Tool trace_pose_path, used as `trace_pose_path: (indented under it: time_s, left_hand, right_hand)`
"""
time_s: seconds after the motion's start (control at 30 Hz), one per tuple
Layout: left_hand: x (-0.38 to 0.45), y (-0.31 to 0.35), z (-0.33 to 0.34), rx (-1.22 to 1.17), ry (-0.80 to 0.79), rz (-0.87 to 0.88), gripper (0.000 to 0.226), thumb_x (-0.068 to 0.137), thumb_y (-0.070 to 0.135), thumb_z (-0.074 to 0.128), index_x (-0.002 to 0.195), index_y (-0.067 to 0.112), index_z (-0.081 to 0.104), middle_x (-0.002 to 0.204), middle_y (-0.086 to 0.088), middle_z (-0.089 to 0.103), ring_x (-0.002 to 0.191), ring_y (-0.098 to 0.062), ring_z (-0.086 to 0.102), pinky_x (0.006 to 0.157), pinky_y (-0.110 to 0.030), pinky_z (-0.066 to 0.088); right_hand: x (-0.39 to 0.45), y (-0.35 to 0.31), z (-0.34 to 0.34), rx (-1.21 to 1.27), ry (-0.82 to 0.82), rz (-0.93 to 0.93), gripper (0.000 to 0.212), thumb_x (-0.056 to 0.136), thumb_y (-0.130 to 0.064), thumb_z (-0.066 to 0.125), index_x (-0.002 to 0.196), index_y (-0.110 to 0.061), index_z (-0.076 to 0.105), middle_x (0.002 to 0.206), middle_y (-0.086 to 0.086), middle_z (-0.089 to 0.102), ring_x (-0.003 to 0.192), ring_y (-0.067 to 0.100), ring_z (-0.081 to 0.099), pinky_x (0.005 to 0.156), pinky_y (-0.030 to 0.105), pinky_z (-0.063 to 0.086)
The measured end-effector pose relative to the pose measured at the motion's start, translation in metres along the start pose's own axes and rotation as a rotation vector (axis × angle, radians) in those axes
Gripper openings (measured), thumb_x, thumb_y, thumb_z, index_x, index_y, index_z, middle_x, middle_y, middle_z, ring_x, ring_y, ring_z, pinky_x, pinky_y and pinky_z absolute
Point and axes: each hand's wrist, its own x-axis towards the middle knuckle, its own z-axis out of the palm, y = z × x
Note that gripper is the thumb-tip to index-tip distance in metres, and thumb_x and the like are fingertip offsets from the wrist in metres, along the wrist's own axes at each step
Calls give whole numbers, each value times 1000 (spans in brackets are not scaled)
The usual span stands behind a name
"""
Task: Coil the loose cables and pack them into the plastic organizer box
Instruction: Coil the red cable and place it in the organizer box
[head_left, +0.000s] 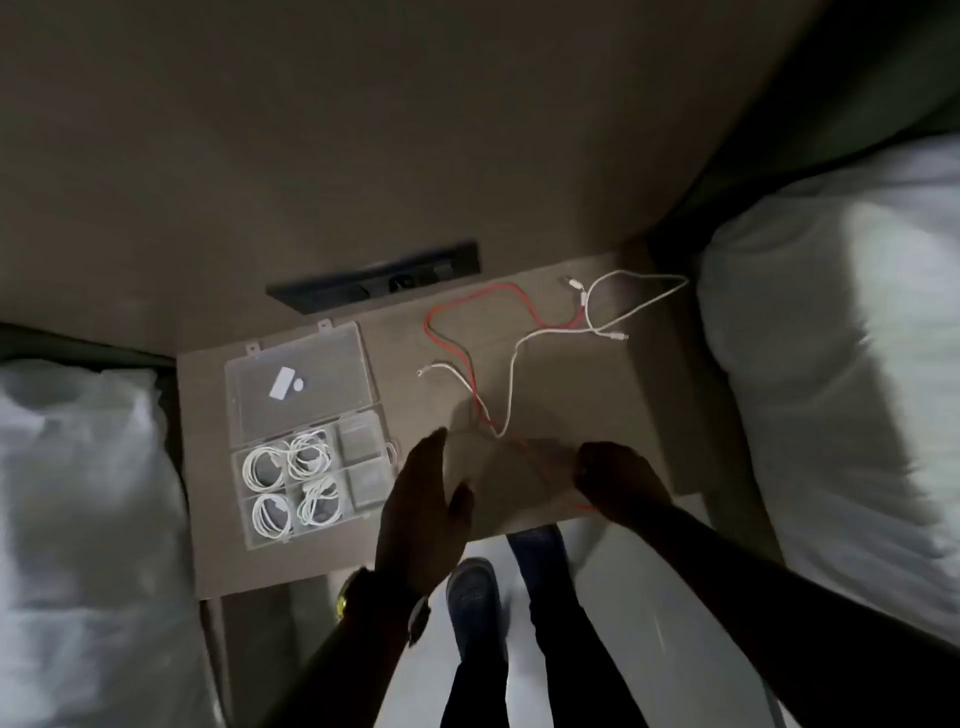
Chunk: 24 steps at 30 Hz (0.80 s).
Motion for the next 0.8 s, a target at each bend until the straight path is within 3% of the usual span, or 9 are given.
trace_pose_path:
  time_s: [0.1,0.2,0.3,0.4,0.47,0.53,0.63,0.7,0.8]
  left_hand:
    - [-10,-17,26,-3,-34,-71,61,91,26,62,147,21,39,149,2,49,134,-18,48,103,-20,30]
    - [-12,-24,45,-18,-146,-135,49,92,30,60,139,26,49,141,5,57,127,-16,54,101,-21,37]
    - [1,-16,55,-145,-242,-237,38,90,32,63,127,31,59,125,7,68,116,-15,63,98,-32,50]
    - [15,2,61,-480,-390,-312,35,82,34,73,115,42,64,116,17,70,112,-7,64,95,-31,53]
    - [22,15,67,-586,-437,-296,36,83,28,74,118,31,66,118,9,71,110,-8,64,96,-31,50]
    - [25,30,67,-681,-414,-332,14,92,20,65,104,16,72,106,-3,74,93,-5,68,86,-27,50]
    - [25,44,62,-858,-357,-386,27,100,20,52,80,15,69,80,-12,68,70,-14,66,73,-24,53]
    - [21,43,56,-948,-349,-396,30,100,20,52,77,11,68,69,-12,60,62,-19,59,68,-28,53]
    - [9,29,52,-887,-445,-410,29,100,19,52,79,3,66,56,-2,53,53,-16,47,59,-30,45]
  right_hand:
    - [10,-3,35,45,10,-39,39,84,-38,59,120,-24,52,111,4,61,99,28,63,80,37,51]
    - [24,-16,44,46,55,-82,25,89,-35,53,113,-28,54,110,4,61,94,30,66,77,41,54]
    - [34,-26,38,86,53,-183,19,97,-26,49,108,-18,63,107,8,61,93,27,63,82,38,51]
    - [24,-43,12,693,-88,-184,9,91,-9,58,83,-8,62,78,10,63,73,25,62,72,42,53]
    - [14,-49,-14,1221,-216,-211,8,89,-1,59,83,-5,62,74,10,62,68,26,63,67,40,55]
    - [11,-49,-38,1537,-253,-261,8,89,-2,58,84,-7,61,76,8,61,69,25,61,67,35,56]
    - [21,-40,-68,1778,-125,-335,23,95,2,45,82,-10,60,75,4,64,69,20,61,68,30,55]
    - [30,-30,-80,1918,16,-323,37,98,6,36,78,-13,60,70,-2,66,65,16,63,66,27,55]
    - [43,-12,-87,2007,198,-247,38,98,7,38,75,-14,61,72,-1,65,66,14,64,68,25,56]
